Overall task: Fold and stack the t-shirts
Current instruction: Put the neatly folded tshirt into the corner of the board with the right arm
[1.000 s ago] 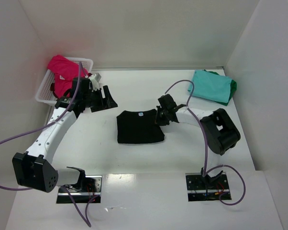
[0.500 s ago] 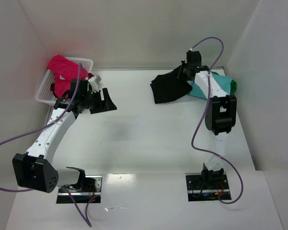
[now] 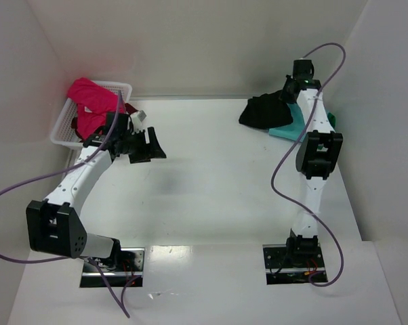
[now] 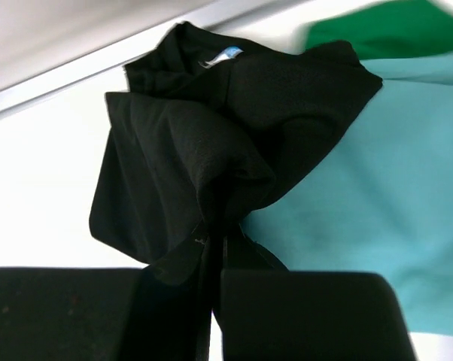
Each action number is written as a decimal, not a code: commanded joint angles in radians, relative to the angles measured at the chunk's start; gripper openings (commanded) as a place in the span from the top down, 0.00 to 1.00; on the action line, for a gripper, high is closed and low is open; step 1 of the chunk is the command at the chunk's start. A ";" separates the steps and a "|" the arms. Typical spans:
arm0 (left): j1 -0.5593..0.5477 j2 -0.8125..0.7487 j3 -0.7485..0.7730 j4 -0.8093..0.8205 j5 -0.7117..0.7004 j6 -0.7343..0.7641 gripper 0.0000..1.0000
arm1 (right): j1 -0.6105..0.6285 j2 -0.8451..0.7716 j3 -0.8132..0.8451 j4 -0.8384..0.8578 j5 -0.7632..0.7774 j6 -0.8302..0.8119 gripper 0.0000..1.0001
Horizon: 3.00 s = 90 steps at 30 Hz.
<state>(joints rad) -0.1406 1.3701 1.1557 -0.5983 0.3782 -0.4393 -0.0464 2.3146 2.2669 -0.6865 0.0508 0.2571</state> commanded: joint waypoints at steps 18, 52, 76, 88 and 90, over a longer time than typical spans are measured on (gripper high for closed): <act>0.006 0.084 0.033 0.028 0.079 0.039 0.22 | -0.224 -0.218 0.017 -0.033 0.041 -0.027 1.00; 0.006 0.077 -0.004 0.028 0.076 0.048 0.22 | -0.253 -0.250 -0.196 0.044 0.272 -0.045 0.95; 0.006 -0.101 0.072 0.058 -0.081 0.095 0.17 | -0.116 -0.776 -0.780 0.263 0.020 0.122 0.00; 0.006 -0.227 0.039 0.158 -0.209 0.094 0.00 | -0.063 -1.245 -1.163 0.346 0.000 0.169 0.00; 0.006 -0.251 0.039 0.158 -0.231 0.103 0.00 | -0.063 -1.291 -1.194 0.346 -0.020 0.169 0.00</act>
<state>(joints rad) -0.1406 1.1706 1.2006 -0.4929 0.1885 -0.3634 -0.1135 1.0993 1.1104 -0.3954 0.0613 0.4070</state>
